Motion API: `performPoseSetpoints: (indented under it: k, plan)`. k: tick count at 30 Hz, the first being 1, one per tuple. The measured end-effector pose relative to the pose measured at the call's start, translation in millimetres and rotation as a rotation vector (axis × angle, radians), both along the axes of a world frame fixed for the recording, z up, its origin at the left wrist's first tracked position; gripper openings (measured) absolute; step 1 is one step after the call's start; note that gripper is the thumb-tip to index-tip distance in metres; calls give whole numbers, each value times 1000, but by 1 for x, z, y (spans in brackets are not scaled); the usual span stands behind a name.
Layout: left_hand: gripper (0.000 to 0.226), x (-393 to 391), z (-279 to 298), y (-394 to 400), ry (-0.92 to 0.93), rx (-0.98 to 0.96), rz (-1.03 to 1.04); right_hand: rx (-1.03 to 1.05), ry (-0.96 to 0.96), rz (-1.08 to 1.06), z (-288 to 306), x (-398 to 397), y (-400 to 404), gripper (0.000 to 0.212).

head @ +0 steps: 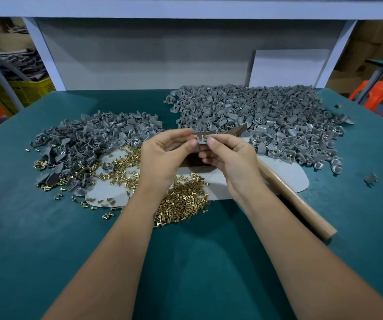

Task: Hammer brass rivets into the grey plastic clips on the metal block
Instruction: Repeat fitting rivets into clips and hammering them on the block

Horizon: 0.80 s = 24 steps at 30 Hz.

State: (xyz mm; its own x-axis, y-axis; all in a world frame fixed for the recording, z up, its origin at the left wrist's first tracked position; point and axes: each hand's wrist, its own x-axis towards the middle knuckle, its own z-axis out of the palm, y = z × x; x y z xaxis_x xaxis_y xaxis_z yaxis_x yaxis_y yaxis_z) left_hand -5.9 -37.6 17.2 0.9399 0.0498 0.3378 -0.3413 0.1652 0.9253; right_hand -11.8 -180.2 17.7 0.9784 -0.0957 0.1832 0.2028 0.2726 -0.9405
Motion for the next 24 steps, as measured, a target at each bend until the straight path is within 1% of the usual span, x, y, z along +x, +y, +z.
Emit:
performPoseSetpoints:
  k: [2, 6, 8, 9, 10, 12, 13, 14, 16, 18, 21, 24]
  plan:
    - [22, 1, -1, 0, 1, 33, 38, -82, -4, -60, 0, 1, 0, 8]
    - [22, 6, -3, 2, 7, 93, 173, -280, 1, -177, 12, 16, -3, 16]
    - [25, 9, -4, 4, 19, 101, 218, -337, 52, -198, 25, 33, -7, 14]
    - [26, 10, -5, 5, 29, 105, 228, -345, 72, -212, 32, 43, -10, 11]
    - [27, 12, -6, 6, 39, 109, 230, -334, 81, -243, 40, 54, -12, 13]
    - [28, 14, -8, 7, 56, 126, 229, -354, 106, -340, 53, 73, -17, 38]
    - [28, 15, -9, 7, 62, 142, 232, -435, 130, -399, 55, 79, -18, 49]
    - [27, 17, -10, 7, 64, 157, 238, -532, 154, -446, 55, 82, -18, 56]
    - [26, 18, -10, 7, 64, 184, 256, -701, 154, -478, 47, 83, -10, 58]
    - [27, 19, -10, 7, 59, 210, 280, -821, 75, -496, 32, 76, 6, 52]
    - [27, 19, -9, 9, 54, 237, 325, -878, -114, -528, 11, 58, 34, 41]
    - [20, 21, -7, 21, 43, 237, 468, -970, -263, -525, -8, 41, 46, 35]
